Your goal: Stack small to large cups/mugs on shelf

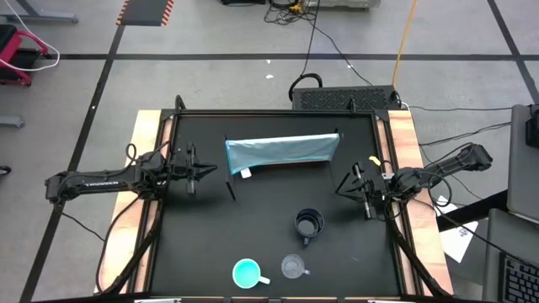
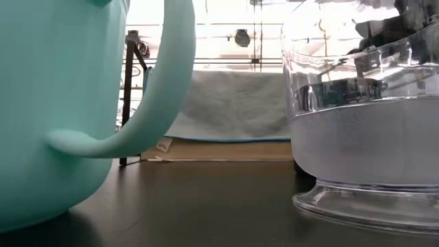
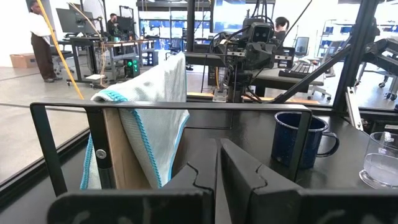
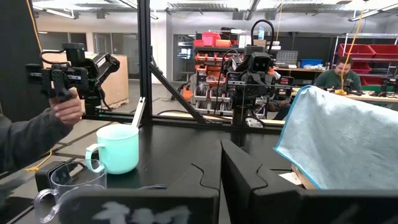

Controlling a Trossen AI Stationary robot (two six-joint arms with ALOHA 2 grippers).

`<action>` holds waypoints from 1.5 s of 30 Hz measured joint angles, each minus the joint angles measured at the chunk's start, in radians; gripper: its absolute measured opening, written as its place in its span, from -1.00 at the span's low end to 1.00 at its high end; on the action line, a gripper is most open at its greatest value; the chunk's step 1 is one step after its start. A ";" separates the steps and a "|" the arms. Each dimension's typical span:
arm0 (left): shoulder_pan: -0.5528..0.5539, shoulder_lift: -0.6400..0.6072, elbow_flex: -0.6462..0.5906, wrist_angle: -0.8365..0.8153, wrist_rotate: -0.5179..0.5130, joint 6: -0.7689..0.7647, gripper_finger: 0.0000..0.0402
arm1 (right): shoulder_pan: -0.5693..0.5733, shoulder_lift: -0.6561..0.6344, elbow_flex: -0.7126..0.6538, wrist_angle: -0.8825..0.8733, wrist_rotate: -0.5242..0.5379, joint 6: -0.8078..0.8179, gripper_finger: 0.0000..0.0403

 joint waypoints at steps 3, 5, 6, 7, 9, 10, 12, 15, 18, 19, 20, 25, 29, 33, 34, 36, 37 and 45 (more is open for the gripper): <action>0.000 0.000 0.000 0.000 0.000 -0.003 -0.89 | 0.000 0.000 0.000 0.005 0.000 0.000 -1.00; 0.000 0.000 0.000 0.000 0.000 -0.003 -0.89 | 0.000 0.000 0.000 0.004 0.000 0.000 -1.00; 0.000 0.000 0.000 0.000 0.000 -0.003 -0.89 | 0.000 0.000 0.000 0.004 0.000 0.000 -1.00; 0.000 0.000 0.000 0.000 0.000 -0.003 -0.89 | 0.000 0.000 0.000 0.005 0.000 0.000 -1.00; 0.000 0.000 0.000 0.000 0.000 -0.013 -0.89 | 0.000 0.000 0.000 0.005 0.000 0.000 -1.00; 0.000 0.000 0.000 0.000 0.000 -0.032 -0.89 | 0.000 0.000 0.000 0.007 0.000 0.000 -1.00; 0.000 0.000 0.000 0.001 0.000 -0.073 -0.89 | 0.000 0.000 0.000 0.009 0.000 0.000 -1.00; 0.000 0.000 0.000 0.010 0.000 -0.094 -0.89 | 0.001 0.000 0.000 0.012 0.000 0.011 -1.00; 0.000 0.000 0.000 0.014 0.000 -0.094 -0.89 | 0.001 0.000 0.000 0.015 0.000 0.025 -1.00; 0.000 0.000 0.000 0.015 0.000 -0.095 -0.89 | 0.001 0.000 0.000 0.027 0.000 0.021 -1.00; 0.000 0.000 0.000 0.015 0.000 -0.095 -0.89 | 0.001 0.000 0.000 0.037 0.000 0.015 -1.00; 0.000 0.000 0.000 0.015 0.001 -0.104 -0.89 | 0.001 0.000 0.000 0.044 0.000 -0.023 -1.00; 0.000 0.000 0.000 0.015 0.001 -0.109 -0.89 | 0.001 0.000 0.025 0.040 -0.013 -0.027 -1.00; 0.000 0.000 0.000 0.015 0.001 -0.109 -0.89 | 0.005 0.030 0.085 -0.052 -0.110 -0.026 -1.00; 0.000 0.000 0.000 0.015 0.001 -0.109 -0.89 | 0.009 0.043 0.107 -0.050 -0.124 -0.027 -1.00; 0.000 0.000 0.000 0.015 0.001 -0.108 -0.89 | 0.021 0.078 0.138 -0.040 -0.130 -0.033 -1.00; 0.000 0.000 0.000 0.015 0.001 -0.108 -0.89 | 0.026 0.103 0.155 -0.042 -0.130 -0.039 -1.00; 0.000 0.000 0.000 0.013 0.002 -0.108 -0.89 | 0.070 0.318 0.320 -0.078 -0.129 -0.033 -1.00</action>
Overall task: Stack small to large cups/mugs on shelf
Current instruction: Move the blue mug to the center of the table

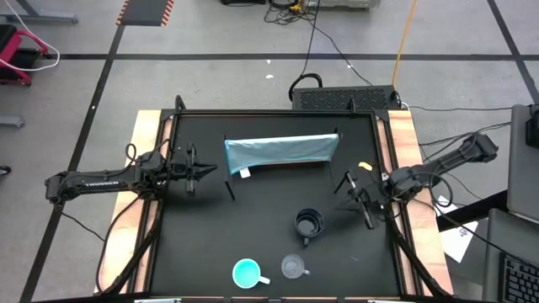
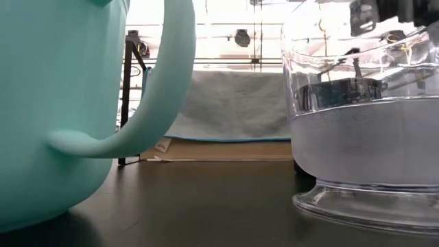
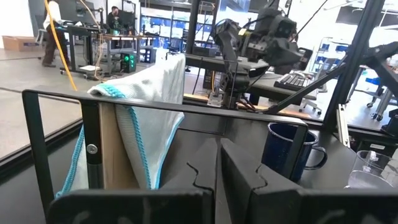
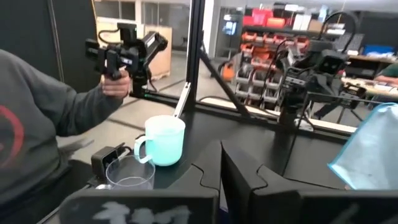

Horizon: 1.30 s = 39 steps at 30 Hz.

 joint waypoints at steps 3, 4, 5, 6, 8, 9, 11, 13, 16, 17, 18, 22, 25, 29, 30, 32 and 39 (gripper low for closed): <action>0.000 0.000 0.000 -0.003 0.000 0.000 -0.89 | 0.012 0.066 0.073 -0.047 0.003 -0.013 -1.00; 0.000 0.000 0.000 -0.005 0.000 0.000 -0.89 | 0.014 0.086 0.100 -0.068 0.003 -0.019 -1.00; 0.000 0.000 0.000 -0.006 0.000 0.000 -0.89 | 0.018 0.102 0.128 -0.098 0.004 -0.023 -1.00; 0.000 0.000 0.000 -0.008 0.000 0.000 -0.89 | 0.021 0.118 0.155 -0.129 0.005 -0.027 -1.00; 0.000 0.000 0.000 -0.022 0.000 0.000 -0.89 | 0.030 0.152 0.213 -0.202 0.007 -0.042 -1.00; 0.000 0.000 0.000 -0.029 0.000 0.000 -0.89 | 0.035 0.168 0.239 -0.242 0.007 -0.051 -1.00; 0.000 0.000 0.000 -0.045 0.000 0.000 -0.89 | 0.042 0.201 0.299 -0.338 0.020 -0.064 -1.00; 0.000 0.000 0.000 -0.057 0.000 -0.001 -0.89 | 0.045 0.237 0.361 -0.444 0.060 -0.072 -1.00; 0.000 0.000 0.000 -0.066 0.000 -0.019 -0.89 | 0.044 0.291 0.439 -0.584 0.088 -0.059 -1.00; 0.000 0.000 0.000 -0.070 0.000 -0.021 -0.89 | 0.044 0.312 0.464 -0.619 0.088 -0.051 -1.00; 0.000 0.000 0.000 -0.071 0.000 -0.021 -0.89 | 0.044 0.332 0.489 -0.645 0.087 -0.044 -1.00; 0.000 0.000 0.000 -0.071 0.000 -0.023 -0.89 | 0.045 0.430 0.602 -0.755 0.081 -0.031 -1.00; 0.000 0.000 0.000 -0.071 0.000 -0.023 -0.89 | 0.046 0.508 0.685 -0.851 0.076 -0.024 -1.00; 0.000 0.000 0.000 -0.072 0.000 -0.022 -0.89 | 0.056 0.615 0.772 -0.942 0.006 0.002 -1.00; 0.000 0.000 0.000 -0.072 0.000 -0.022 -0.89 | 0.059 0.639 0.788 -0.956 -0.001 0.007 -1.00; 0.000 0.000 0.000 -0.072 0.000 -0.022 -0.89 | 0.065 0.680 0.810 -0.993 -0.001 0.007 -1.00; 0.000 0.000 0.000 -0.072 0.000 -0.024 -0.89 | 0.062 0.727 0.825 -1.015 0.002 0.008 -0.97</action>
